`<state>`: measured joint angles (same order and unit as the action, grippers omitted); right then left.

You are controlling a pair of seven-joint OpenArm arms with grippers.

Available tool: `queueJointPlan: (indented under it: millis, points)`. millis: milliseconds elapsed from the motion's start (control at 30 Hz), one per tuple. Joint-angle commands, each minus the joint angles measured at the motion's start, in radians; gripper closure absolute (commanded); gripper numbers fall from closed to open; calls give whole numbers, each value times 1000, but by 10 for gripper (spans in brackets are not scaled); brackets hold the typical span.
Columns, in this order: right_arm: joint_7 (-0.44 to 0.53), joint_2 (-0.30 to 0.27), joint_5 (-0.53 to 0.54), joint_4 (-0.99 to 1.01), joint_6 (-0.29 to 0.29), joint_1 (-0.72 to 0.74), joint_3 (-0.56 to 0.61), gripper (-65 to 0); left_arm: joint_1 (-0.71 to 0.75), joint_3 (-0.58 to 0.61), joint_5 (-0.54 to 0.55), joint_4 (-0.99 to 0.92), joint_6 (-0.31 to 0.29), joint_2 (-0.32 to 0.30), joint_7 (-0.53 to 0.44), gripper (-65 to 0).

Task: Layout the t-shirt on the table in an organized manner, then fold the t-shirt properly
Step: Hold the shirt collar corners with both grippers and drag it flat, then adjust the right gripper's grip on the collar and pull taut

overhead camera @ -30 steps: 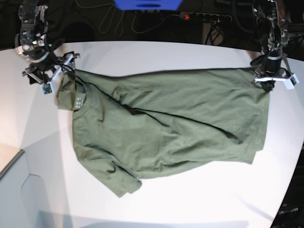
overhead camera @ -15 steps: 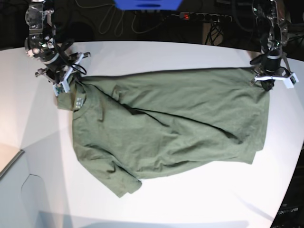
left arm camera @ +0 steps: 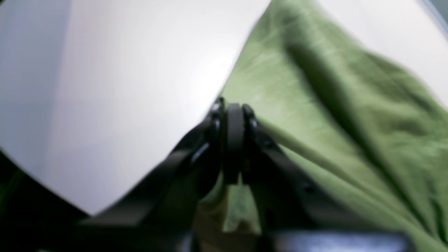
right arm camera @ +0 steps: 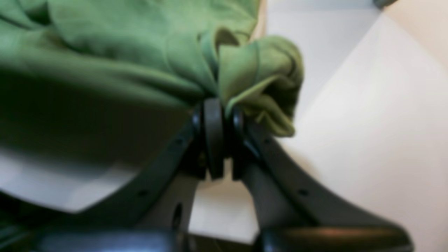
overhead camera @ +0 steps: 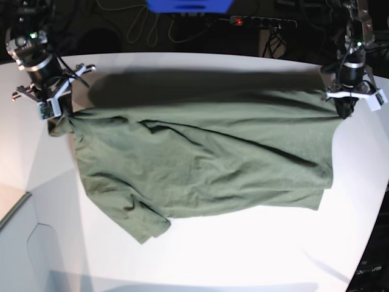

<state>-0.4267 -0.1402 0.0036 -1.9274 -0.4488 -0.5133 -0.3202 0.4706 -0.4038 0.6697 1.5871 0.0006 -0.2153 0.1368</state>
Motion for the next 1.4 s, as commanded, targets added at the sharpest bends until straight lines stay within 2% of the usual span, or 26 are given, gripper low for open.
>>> queueJointPlan:
  millis: [0,167,367,667,767,1033,1233,1367]
  points:
    - [5,-5,-3,-14,3,-21,0,0,21,-7,-1,32,2,-13,-24,-2]
    - [-71,-65,-4,88,3,-26,83,0,53,-5,-9,54,2,24,-24,-2]
    - [-145,-71,-3,139,3,29,85,-2,55,-5,-11,17,2,49,-22,-2]
    - [-146,-72,-3,92,3,29,83,-326,53,-5,-12,9,2,41,-22,-2]
    - [-149,-68,-3,76,3,57,65,-400,52,-5,-12,9,2,41,-22,-2]
    - [-153,-86,-3,79,3,81,74,-405,49,-10,-12,8,2,41,-22,-2]
    - [-153,-86,-3,93,2,89,137,-405,46,-7,-12,-26,2,41,-22,-2]
    - [-153,-86,-3,162,2,149,168,-403,44,-7,-12,-31,2,41,-22,-2]
